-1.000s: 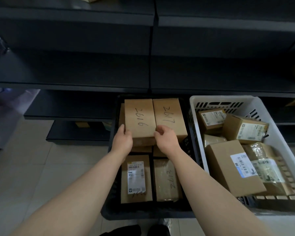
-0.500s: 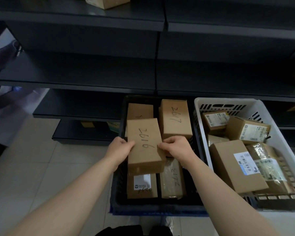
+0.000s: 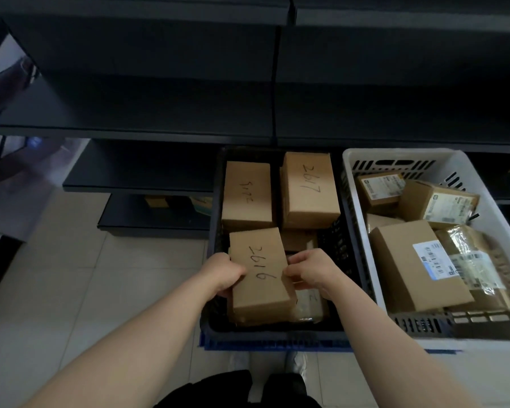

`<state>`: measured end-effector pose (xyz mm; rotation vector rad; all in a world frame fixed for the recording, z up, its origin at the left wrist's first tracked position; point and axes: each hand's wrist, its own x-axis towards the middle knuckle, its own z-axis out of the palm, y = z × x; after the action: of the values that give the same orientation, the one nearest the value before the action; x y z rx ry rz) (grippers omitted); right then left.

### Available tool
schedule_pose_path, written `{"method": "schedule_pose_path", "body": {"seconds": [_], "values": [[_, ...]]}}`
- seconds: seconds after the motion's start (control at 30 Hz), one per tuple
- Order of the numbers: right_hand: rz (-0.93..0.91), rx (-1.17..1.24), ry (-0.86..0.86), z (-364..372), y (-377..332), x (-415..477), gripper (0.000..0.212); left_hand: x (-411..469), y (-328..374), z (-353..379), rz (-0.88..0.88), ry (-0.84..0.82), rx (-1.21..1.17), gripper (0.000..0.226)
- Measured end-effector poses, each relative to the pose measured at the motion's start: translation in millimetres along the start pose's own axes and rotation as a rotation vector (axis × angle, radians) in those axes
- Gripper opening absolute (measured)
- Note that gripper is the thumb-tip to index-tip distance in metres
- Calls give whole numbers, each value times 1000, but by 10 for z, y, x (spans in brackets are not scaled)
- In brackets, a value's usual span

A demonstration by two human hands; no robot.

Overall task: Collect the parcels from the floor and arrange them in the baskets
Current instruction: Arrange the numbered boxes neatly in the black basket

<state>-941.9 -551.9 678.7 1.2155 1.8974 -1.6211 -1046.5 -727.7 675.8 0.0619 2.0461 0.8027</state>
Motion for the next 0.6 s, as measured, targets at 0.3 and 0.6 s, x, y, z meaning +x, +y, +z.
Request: {"method": "schedule_pose_path", "body": {"seconds": [0.3, 0.6], "values": [[126, 90, -61, 290, 251, 357, 22, 269, -225, 272, -44, 10, 69, 28], [71, 149, 12, 318, 252, 431, 42, 289, -161, 268, -64, 83, 54, 40]]}}
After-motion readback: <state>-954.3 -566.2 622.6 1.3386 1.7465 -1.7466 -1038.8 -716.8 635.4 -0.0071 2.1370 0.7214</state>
